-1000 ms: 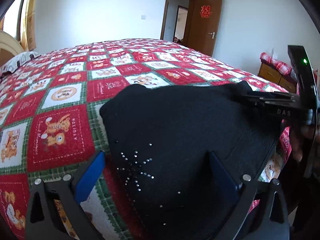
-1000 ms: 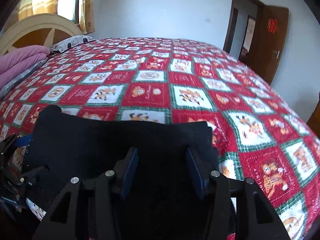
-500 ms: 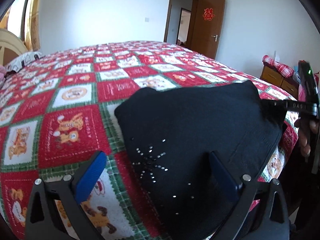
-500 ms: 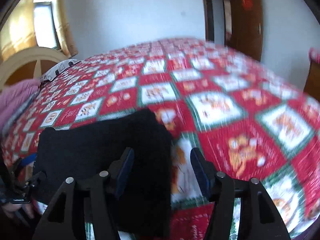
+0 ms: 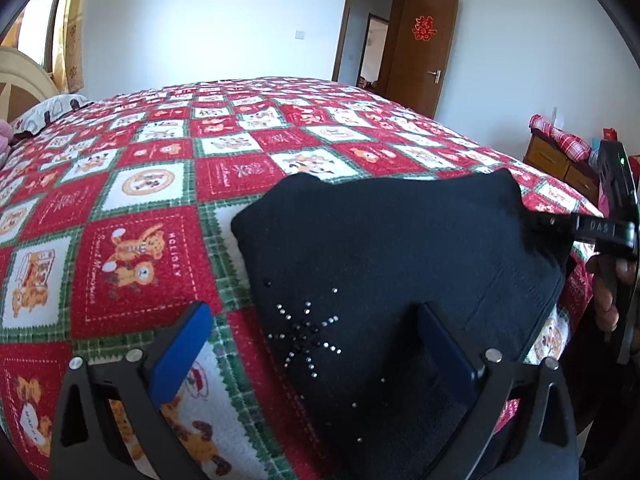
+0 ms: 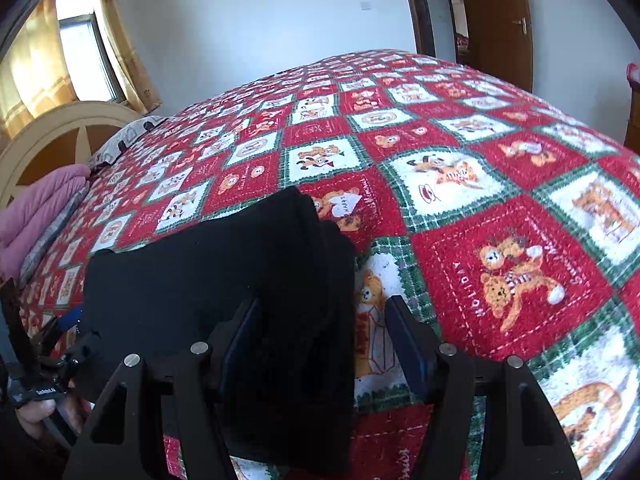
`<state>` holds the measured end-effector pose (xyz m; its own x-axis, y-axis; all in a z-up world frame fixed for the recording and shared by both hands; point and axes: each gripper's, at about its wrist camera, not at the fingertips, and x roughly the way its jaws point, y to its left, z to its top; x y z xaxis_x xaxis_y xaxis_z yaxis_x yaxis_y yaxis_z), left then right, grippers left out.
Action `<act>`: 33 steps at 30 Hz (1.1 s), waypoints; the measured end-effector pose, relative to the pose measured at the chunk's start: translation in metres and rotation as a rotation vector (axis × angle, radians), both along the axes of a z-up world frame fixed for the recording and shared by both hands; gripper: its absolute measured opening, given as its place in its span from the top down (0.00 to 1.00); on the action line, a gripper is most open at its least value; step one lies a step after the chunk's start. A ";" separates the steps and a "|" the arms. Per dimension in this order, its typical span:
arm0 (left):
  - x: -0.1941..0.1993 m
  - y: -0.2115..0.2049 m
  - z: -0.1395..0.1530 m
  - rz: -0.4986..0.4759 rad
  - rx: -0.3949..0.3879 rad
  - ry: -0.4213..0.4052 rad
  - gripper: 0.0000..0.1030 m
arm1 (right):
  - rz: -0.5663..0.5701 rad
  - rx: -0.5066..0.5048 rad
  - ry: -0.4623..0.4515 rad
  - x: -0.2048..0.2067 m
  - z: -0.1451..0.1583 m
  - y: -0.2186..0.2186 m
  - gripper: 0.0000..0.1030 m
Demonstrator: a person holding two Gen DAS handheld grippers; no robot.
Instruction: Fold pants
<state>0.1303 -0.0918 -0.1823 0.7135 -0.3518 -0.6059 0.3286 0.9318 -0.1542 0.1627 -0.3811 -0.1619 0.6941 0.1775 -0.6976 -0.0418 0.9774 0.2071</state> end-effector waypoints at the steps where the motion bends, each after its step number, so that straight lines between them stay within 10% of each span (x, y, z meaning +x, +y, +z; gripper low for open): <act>1: 0.001 0.000 0.000 -0.001 -0.003 0.000 0.00 | -0.003 0.028 -0.002 0.001 0.001 -0.003 0.38; 15: 0.004 -0.003 -0.001 -0.008 -0.012 0.007 0.00 | 0.036 0.063 -0.013 0.003 -0.004 0.004 0.39; 22: -0.026 0.012 0.009 0.003 0.035 -0.040 0.00 | -0.073 -0.222 -0.175 -0.019 0.034 0.021 0.39; 26: -0.038 0.007 0.002 -0.032 0.063 -0.026 0.00 | 0.073 -0.121 -0.231 -0.024 0.064 0.055 0.39; 33: -0.036 0.004 -0.008 -0.057 0.057 0.008 0.00 | 0.444 0.002 -0.007 0.039 0.044 0.176 0.39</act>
